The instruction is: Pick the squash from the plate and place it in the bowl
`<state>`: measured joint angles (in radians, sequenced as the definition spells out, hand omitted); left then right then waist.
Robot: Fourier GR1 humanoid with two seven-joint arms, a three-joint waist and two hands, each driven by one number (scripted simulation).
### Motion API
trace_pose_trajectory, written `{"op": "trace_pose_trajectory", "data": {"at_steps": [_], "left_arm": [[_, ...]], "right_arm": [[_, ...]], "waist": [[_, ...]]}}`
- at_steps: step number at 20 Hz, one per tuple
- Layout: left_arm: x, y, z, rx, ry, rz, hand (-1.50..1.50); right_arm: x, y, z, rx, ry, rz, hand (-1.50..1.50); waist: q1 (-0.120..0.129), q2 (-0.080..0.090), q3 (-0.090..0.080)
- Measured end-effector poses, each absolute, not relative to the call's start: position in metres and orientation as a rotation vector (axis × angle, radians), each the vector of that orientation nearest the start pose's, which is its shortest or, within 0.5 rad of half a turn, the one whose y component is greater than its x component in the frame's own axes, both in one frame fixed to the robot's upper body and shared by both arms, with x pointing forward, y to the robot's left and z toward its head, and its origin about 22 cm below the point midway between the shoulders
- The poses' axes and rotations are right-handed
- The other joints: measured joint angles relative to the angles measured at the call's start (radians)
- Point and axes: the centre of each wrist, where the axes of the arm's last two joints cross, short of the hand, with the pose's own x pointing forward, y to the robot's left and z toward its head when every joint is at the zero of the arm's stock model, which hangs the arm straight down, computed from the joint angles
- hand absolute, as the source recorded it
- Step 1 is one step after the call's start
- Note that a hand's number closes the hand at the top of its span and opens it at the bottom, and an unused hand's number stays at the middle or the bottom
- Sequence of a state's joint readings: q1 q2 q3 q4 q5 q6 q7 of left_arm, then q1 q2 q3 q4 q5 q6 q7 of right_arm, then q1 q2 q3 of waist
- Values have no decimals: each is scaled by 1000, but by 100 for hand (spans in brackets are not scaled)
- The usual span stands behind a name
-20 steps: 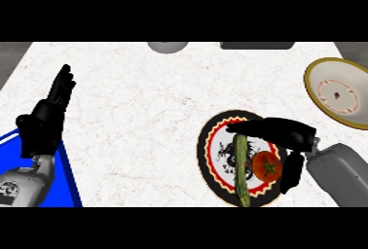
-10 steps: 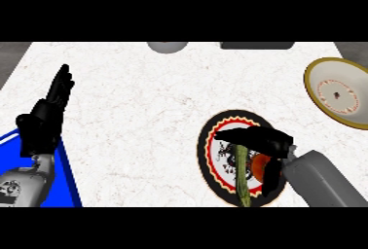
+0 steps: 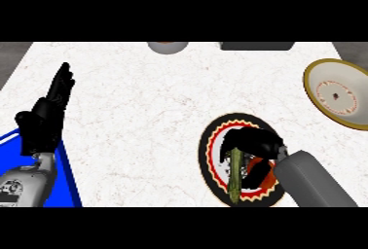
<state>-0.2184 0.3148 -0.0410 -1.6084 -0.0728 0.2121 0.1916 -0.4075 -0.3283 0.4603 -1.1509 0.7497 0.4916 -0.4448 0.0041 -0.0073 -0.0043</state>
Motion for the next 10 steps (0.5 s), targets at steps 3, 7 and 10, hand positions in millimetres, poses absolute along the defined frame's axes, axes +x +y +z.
{"op": "trace_pose_trajectory", "data": {"at_steps": [3,7,10], "left_arm": [[287,262,87,391,-1650,-161,0],[286,261,82,394,-1649,-163,0],[284,265,78,398,-1648,-165,0]], "right_arm": [[315,-196,-9,80,-1380,1733,150],[318,-194,-10,91,-1414,1721,150],[312,-192,-8,116,-1438,1708,150]], "waist": [[-1,-4,-2],[-1,-4,-3],[-2,-1,-1]]}}
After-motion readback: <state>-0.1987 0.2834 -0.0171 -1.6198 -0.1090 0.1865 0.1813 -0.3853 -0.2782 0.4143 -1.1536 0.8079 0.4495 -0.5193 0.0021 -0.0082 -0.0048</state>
